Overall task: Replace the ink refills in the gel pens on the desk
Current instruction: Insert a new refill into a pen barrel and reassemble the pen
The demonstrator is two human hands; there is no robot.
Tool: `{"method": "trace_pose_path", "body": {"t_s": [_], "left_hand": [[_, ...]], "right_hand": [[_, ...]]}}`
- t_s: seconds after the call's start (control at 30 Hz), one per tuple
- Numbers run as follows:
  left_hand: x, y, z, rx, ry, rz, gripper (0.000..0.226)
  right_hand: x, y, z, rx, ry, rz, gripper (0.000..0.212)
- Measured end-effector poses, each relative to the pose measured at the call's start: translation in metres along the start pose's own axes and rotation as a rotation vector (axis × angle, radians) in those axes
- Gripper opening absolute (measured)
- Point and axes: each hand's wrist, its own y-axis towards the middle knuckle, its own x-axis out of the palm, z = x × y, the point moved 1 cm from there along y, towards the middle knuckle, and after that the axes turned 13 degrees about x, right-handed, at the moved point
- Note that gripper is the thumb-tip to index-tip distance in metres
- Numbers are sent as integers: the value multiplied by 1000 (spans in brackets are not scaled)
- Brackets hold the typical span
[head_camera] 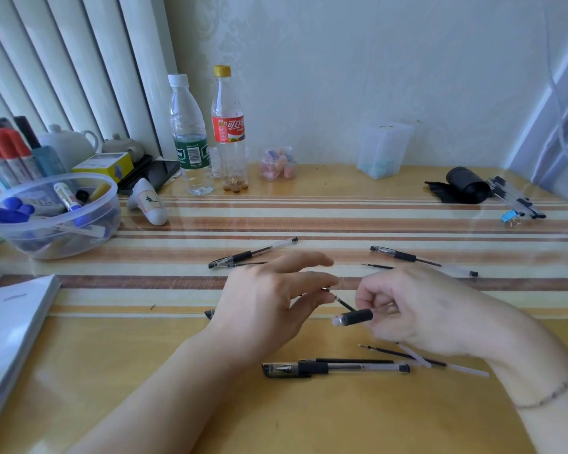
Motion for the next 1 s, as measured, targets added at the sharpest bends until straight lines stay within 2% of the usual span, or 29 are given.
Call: {"method": "trace_pose_path", "body": {"t_s": [0.2, 0.33, 0.4, 0.47, 0.53, 0.6, 0.67, 0.77, 0.9, 1.0], "left_hand": [[-3, -1, 0, 12, -26, -195, 23], [-3, 0, 2, 26, 16, -230, 24], [-5, 1, 2, 24, 66, -200, 23], [-8, 1, -1, 14, 108, -146, 21], [-12, 1, -8, -36, 146, -91, 14], [-17, -1, -16, -116, 188, -13, 5], [-21, -1, -24, -207, 195, 72, 8], [-23, -1, -28, -277, 181, 141, 13], [-22, -1, -28, -303, 162, 147, 12], [-21, -1, -27, -290, 158, 122, 14]], "right_hand": [[-2, 0, -3, -78, 28, 112, 8], [-1, 2, -5, -138, 69, 173, 16], [1, 0, -8, -165, 124, 213, 16], [0, 1, -8, -176, 156, 270, 5], [-6, 3, -3, -165, 198, 319, 35], [-12, 7, 9, -140, 341, 356, 44], [-15, 10, 23, -82, 431, 437, 35], [-14, 15, 34, -4, 410, 532, 26], [-13, 16, 34, -13, 389, 584, 33], [-10, 19, 33, -61, 360, 581, 30]]}}
